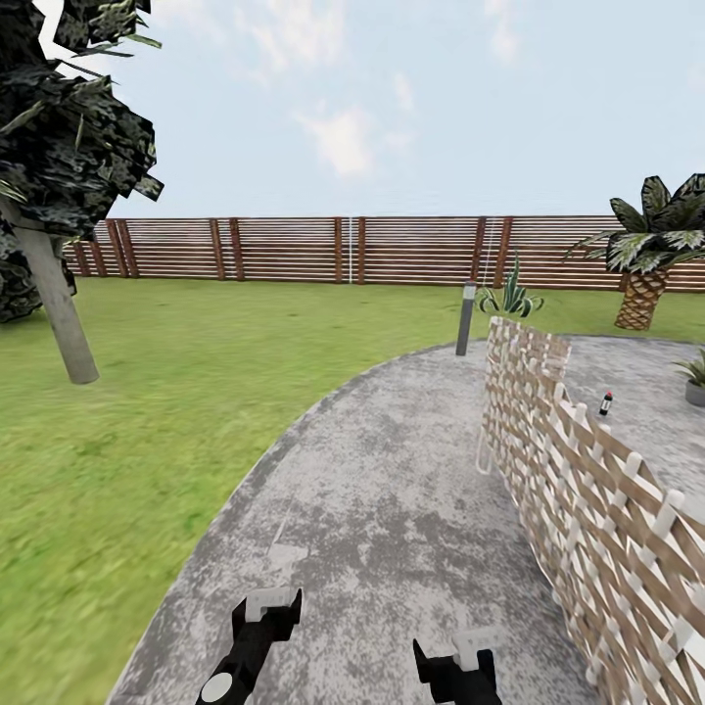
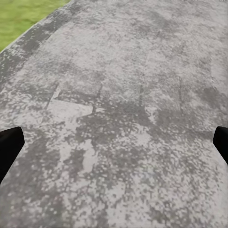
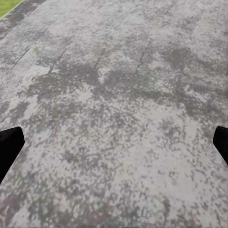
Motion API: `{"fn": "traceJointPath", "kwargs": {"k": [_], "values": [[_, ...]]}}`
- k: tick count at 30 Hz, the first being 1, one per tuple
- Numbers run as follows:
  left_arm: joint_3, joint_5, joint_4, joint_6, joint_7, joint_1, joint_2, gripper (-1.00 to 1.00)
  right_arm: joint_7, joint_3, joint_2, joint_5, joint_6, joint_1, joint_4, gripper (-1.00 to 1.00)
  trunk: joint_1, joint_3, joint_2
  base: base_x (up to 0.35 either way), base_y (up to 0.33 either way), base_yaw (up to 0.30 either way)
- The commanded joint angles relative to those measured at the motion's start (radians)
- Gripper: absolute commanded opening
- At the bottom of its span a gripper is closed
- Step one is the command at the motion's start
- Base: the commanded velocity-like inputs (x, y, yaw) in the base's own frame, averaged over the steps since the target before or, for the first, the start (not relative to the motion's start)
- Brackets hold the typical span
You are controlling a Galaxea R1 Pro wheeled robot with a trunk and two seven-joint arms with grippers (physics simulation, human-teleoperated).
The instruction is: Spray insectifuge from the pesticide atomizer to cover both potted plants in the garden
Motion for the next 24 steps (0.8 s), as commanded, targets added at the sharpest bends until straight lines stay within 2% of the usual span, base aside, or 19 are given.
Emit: {"fn": "traceJointPath", "kwargs": {"k": [1, 7, 24], "values": [[-0.001, 0.002, 0.0, -0.003, 0.0, 0.0, 0.0, 1.0, 0.0, 0.0, 0.0, -0.001, 0.006, 0.0, -0.002, 1.0, 0.0, -0.001, 0.0, 0.113, -0.005, 0.0], [-0.001, 0.002, 0.0, -0.003, 0.0, 0.0, 0.0, 1.0, 0.0, 0.0, 0.0, -0.001, 0.006, 0.0, -0.002, 1.0, 0.0, -0.001, 0.0, 0.209, -0.07, 0.0], [-0.001, 0.002, 0.002, -0.003, 0.0, 0.0, 0.0, 1.0, 0.0, 0.0, 0.0, -0.001, 0.006, 0.0, -0.002, 1.0, 0.0, -0.001, 0.0, 0.051, -0.03, 0.0]]}}
